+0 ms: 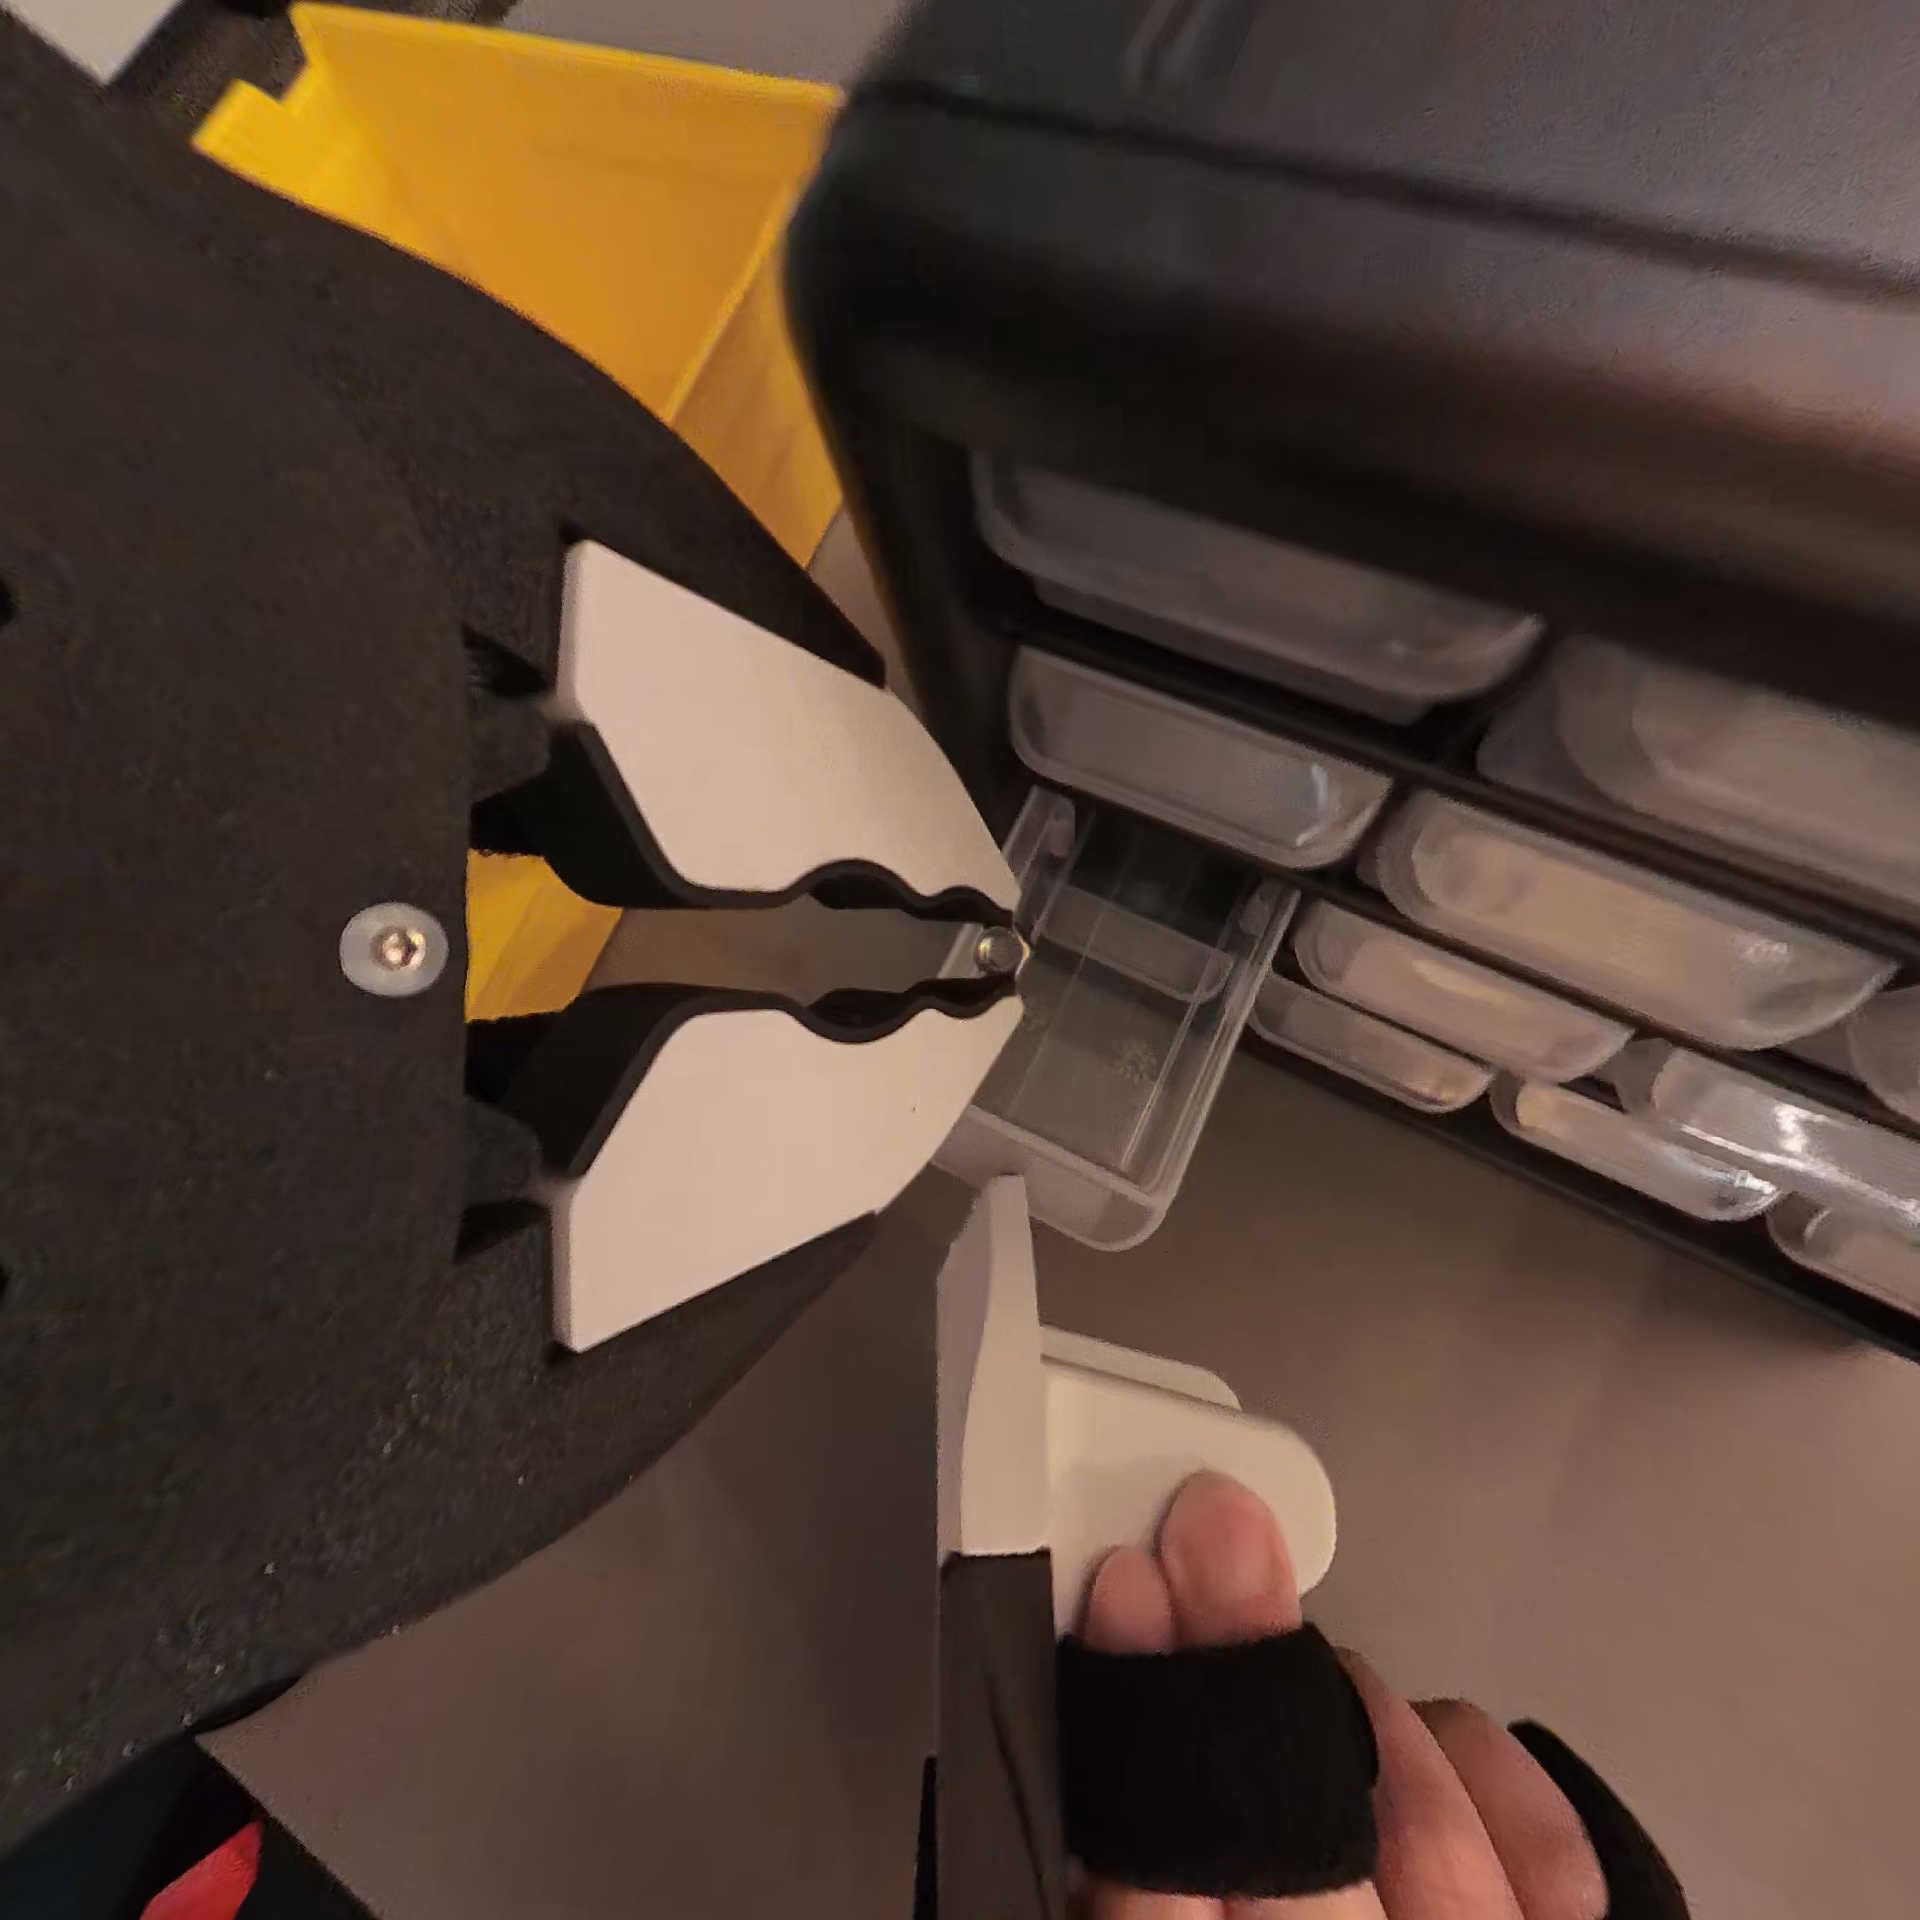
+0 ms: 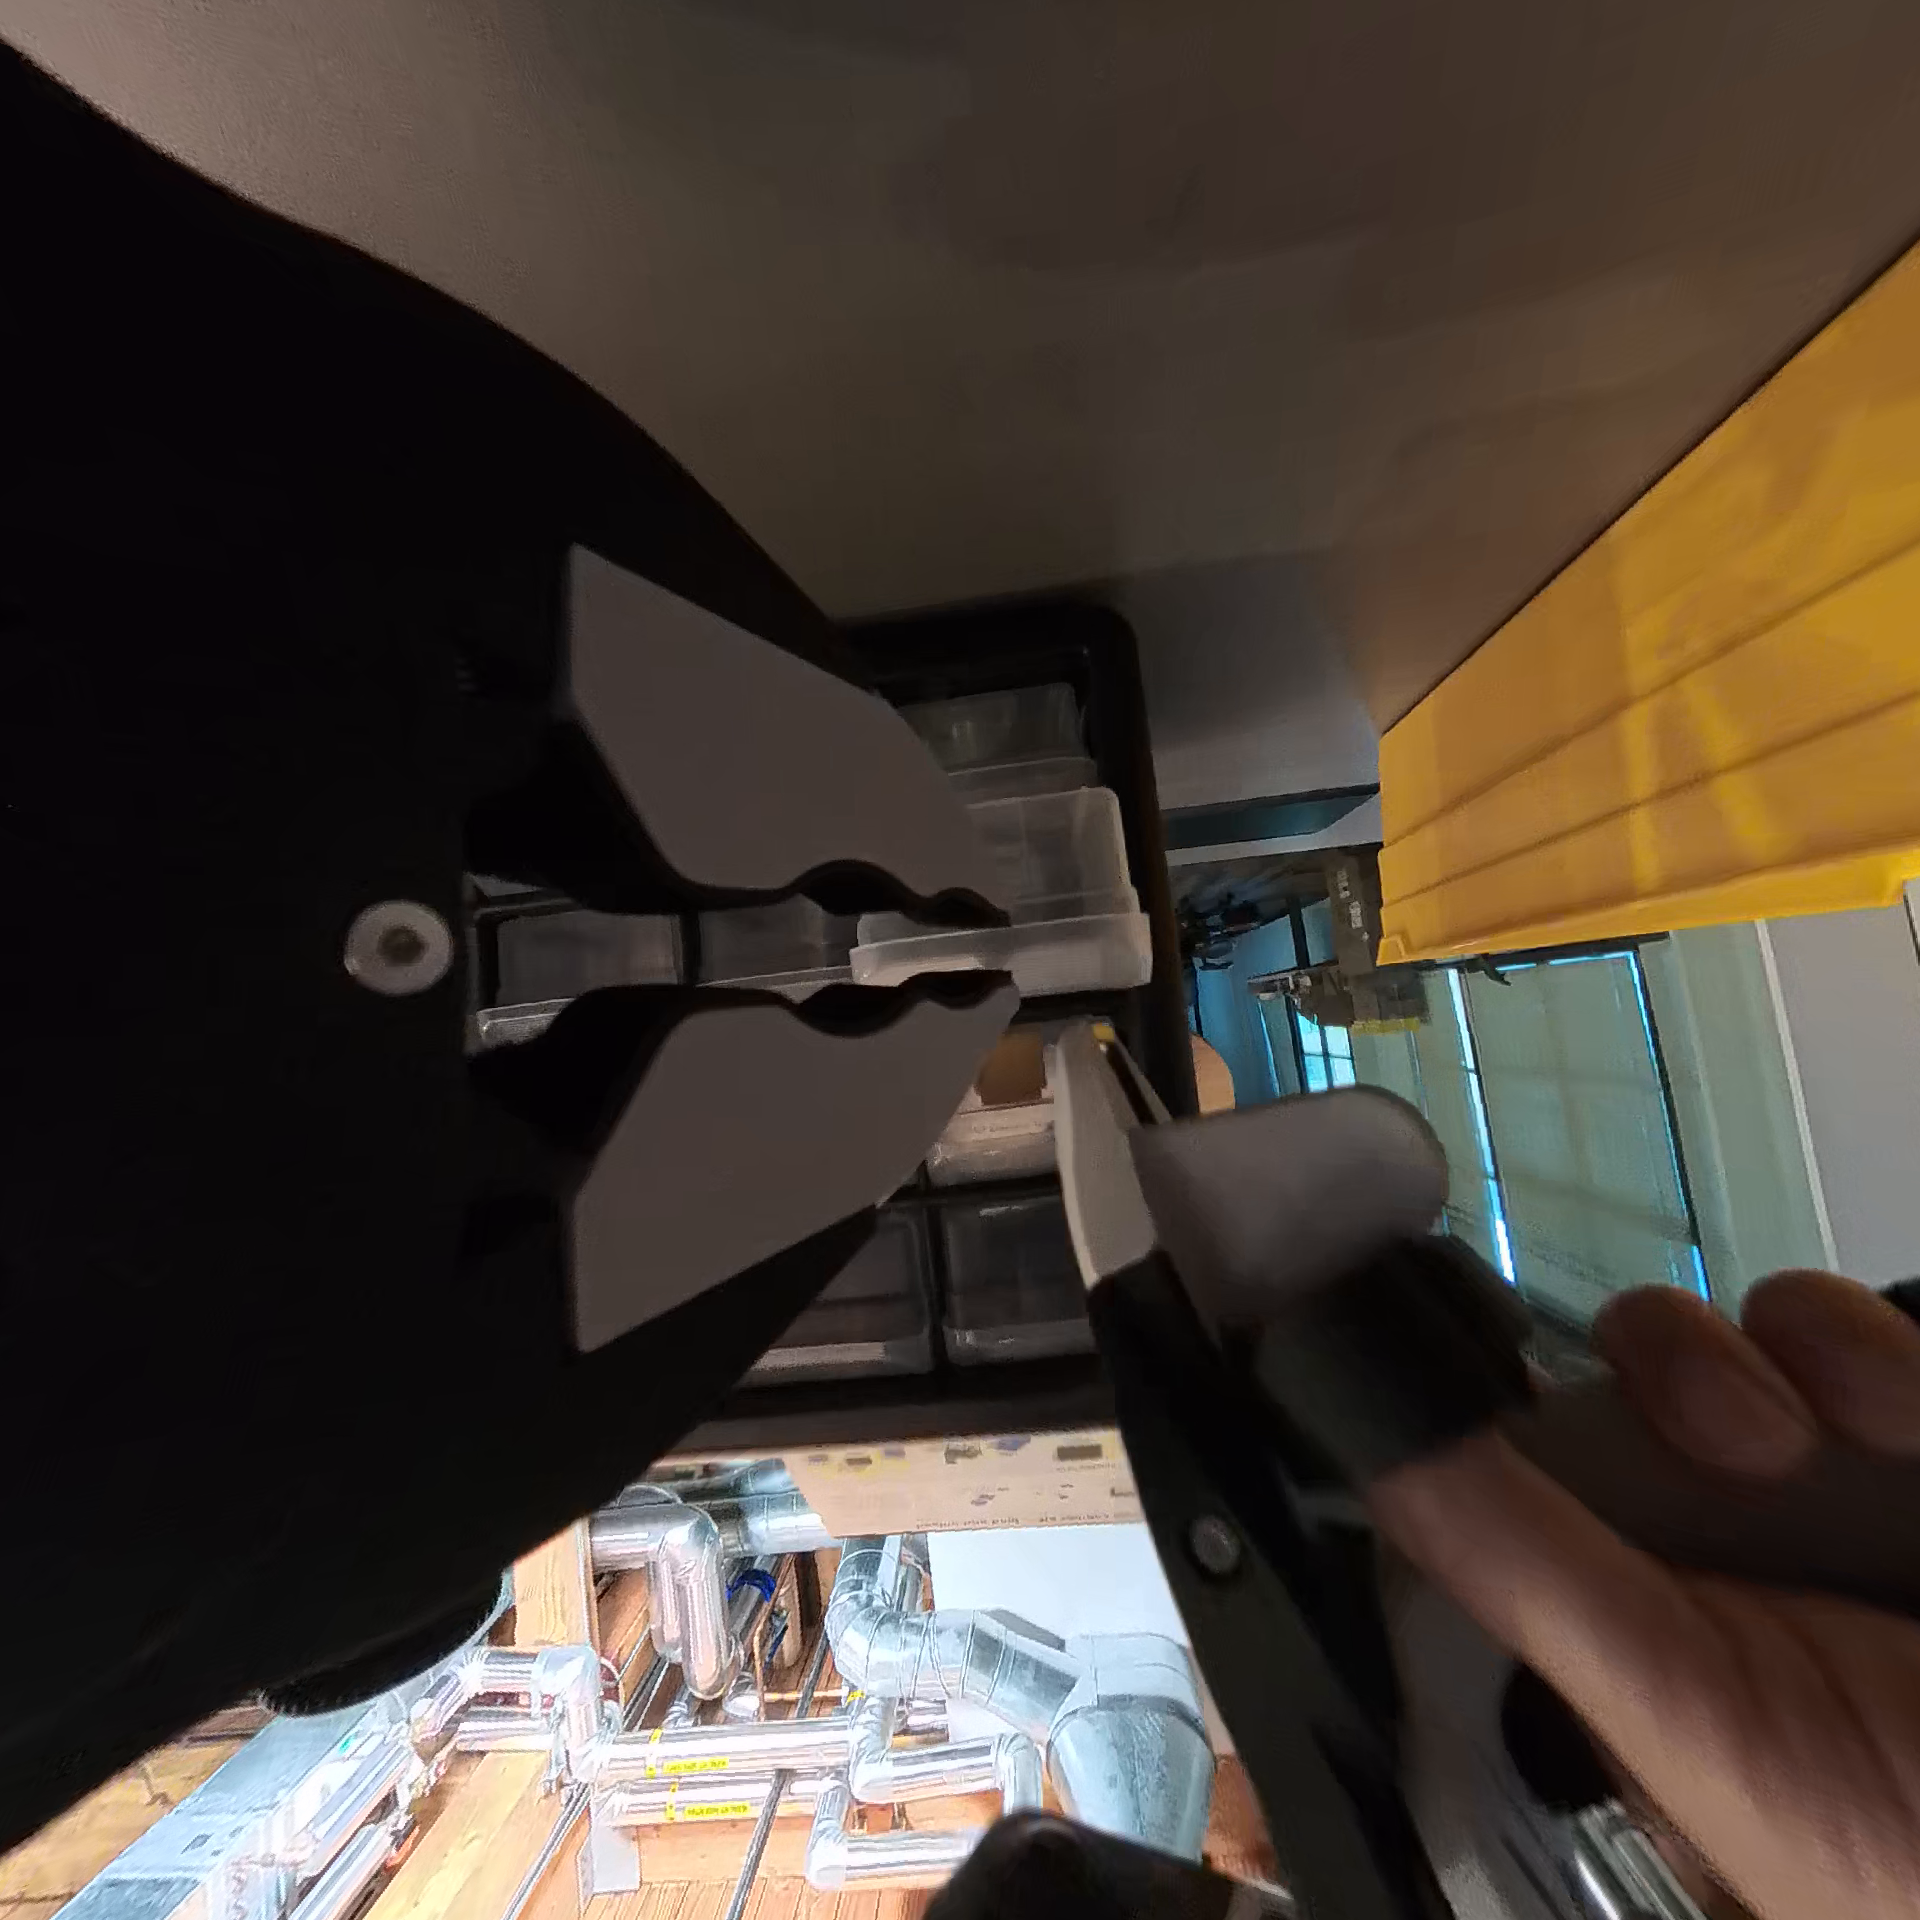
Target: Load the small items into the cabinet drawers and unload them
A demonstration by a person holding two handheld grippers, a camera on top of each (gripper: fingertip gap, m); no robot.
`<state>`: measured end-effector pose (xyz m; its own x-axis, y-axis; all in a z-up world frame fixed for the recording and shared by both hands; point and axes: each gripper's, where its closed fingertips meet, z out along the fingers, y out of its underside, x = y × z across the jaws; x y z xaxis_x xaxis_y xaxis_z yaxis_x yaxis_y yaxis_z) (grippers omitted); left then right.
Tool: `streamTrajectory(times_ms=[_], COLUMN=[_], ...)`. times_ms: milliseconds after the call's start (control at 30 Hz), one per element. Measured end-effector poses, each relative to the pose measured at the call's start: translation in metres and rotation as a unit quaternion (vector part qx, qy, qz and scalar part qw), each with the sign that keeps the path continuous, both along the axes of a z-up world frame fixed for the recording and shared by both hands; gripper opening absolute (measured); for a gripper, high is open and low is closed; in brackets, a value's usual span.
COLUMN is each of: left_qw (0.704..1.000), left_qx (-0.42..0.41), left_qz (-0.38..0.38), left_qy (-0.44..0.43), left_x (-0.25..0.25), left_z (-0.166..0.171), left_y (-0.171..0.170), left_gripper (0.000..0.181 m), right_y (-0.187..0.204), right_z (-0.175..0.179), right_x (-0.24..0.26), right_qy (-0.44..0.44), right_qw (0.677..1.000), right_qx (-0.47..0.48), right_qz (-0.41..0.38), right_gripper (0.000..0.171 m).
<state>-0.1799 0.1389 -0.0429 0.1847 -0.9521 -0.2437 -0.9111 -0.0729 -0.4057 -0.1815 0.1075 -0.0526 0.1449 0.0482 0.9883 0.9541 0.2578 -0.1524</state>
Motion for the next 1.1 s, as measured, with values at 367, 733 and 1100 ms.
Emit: streamTrajectory(times_ms=[367,733,1100], left_qw=[0.995,0.985,0.977], left_qx=[-0.007,-0.042,-0.030], left_qz=[-0.046,-0.078,-0.098], left_qy=[0.089,0.146,0.185], left_x=[0.015,0.013,0.012], left_z=[-0.029,-0.041,-0.041], left_y=[-0.002,-0.006,-0.005], left_gripper=[0.010,0.010,0.010], right_y=[-0.005,-0.007,-0.007], right_z=[-0.003,-0.007,-0.005], right_x=[-0.002,-0.005,-0.004], right_qy=[-0.015,-0.028,-0.025], right_qw=[1.000,0.999,0.999], right_qx=[0.001,-0.010,-0.011], right_qz=[0.009,0.017,0.018], right_gripper=[0.009,0.009,0.009])
